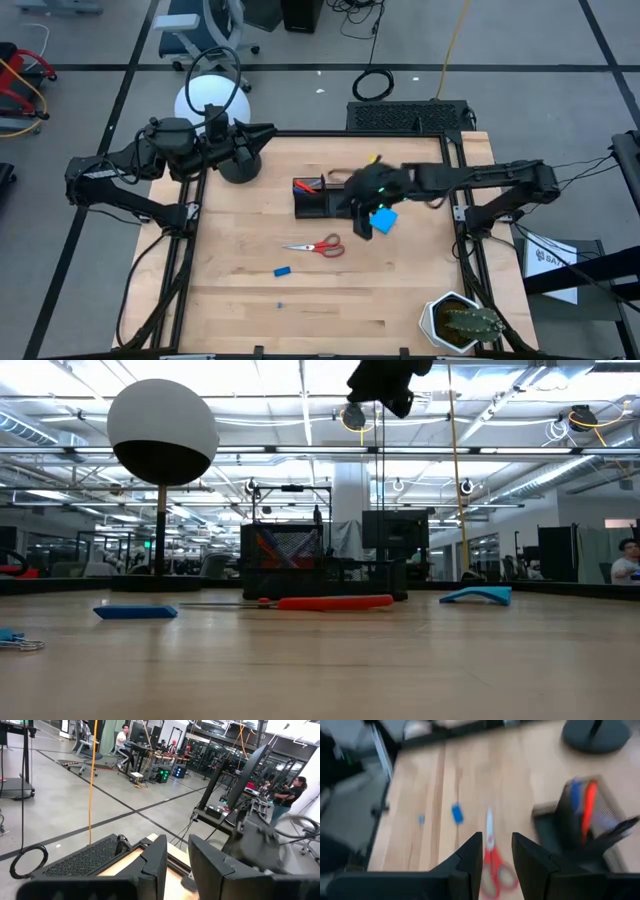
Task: Pick and place office supplies into organizer
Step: Put the orange scissors into the black desk organizer
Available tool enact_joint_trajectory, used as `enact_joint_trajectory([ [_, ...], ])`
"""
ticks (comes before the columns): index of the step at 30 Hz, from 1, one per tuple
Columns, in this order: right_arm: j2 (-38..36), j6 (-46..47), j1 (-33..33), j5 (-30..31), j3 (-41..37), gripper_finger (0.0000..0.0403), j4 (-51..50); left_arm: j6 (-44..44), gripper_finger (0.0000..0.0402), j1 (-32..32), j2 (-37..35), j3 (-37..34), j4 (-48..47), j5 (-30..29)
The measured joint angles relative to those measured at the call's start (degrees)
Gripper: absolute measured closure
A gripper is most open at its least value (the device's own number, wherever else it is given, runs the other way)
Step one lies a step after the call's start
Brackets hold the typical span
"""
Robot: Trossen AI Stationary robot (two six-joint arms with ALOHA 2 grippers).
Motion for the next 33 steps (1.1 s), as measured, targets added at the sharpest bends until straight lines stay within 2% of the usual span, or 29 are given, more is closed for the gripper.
enact_joint_trajectory([
  [10,16.8,-7.6,4.6,0.0,21.0,0.0305,-24.8,0.0,0.0316,0.0,0.0,0.0,0.2,0.0],
  [14,22.8,-10.6,5.7,1.9,26.7,0.0305,-31.4,0.0,0.0316,0.0,0.0,0.0,0.2,0.0],
  [18,27.1,-12.8,6.8,6.0,28.0,0.0305,-31.4,0.0,0.0316,0.0,0.0,0.0,0.2,0.0],
  [24,32.1,-16.6,7.9,6.0,28.0,0.0305,-31.0,0.0,0.0316,0.0,0.0,0.0,0.2,0.0],
  [33,34.5,-20.5,7.7,7.8,27.1,0.0305,-28.6,0.0,0.0316,0.0,0.0,0.0,0.2,0.0],
])
